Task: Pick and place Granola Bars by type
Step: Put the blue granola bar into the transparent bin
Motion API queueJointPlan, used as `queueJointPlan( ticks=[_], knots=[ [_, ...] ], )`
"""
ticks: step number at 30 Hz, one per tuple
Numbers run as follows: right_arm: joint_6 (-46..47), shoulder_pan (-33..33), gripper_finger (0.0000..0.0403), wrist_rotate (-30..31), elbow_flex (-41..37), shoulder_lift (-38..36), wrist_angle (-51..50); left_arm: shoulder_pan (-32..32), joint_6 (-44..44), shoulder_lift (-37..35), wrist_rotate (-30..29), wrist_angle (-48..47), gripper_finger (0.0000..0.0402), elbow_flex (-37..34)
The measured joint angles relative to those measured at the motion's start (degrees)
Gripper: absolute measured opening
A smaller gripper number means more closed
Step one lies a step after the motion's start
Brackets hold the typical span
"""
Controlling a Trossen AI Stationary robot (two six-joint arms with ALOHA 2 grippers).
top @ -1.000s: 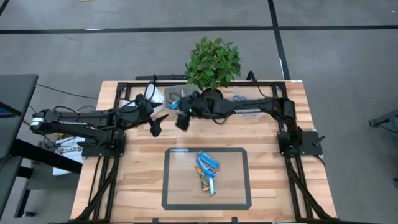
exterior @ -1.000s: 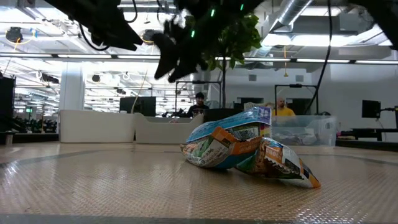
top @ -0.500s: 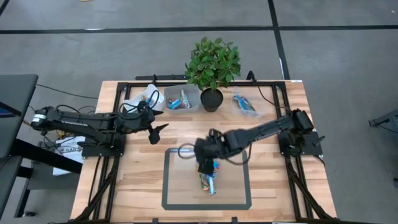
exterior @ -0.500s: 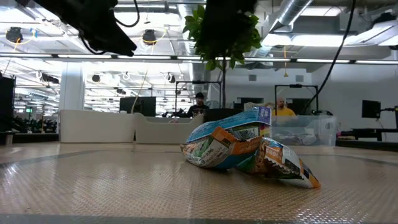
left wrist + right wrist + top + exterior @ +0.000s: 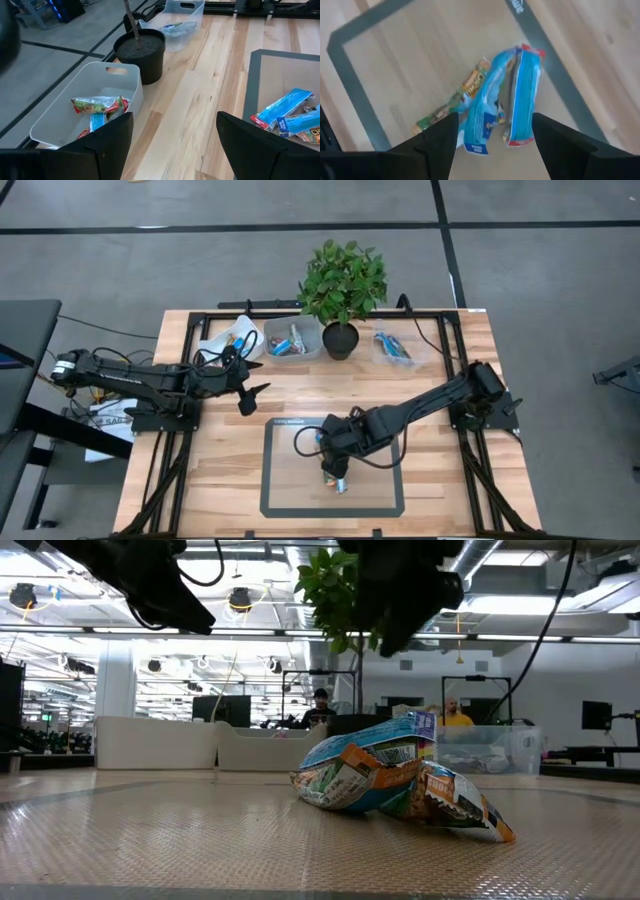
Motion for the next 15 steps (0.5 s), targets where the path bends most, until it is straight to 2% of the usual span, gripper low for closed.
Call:
queueJointPlan(
  ticks=[4,7,11,12,15],
  knots=[
    [0.15,0.32,0.0244,-0.79,-0.12,2.25,-0.02,-0.02,-0.01,0.00,0.17,0.02,0.0278,0.00],
    [-0.15,0.29,0.0244,-3.68,0.01,4.59,1.15,-0.02,-0.61,0.00,0.22,-0.12,0.0278,0.00],
    [-0.89,0.31,0.0244,-3.36,0.39,6.95,2.45,-0.02,-0.74,0.00,0.24,-0.30,0.0278,0.00],
    [-0.91,0.28,0.0244,-3.21,0.08,6.84,-0.37,-0.02,-0.75,-0.01,0.25,-0.14,0.0278,0.00],
    [-1.08,-0.01,0.0244,-3.84,0.82,7.95,2.55,-0.02,-0.98,0.09,0.31,-0.94,0.0278,0.02]
  ],
)
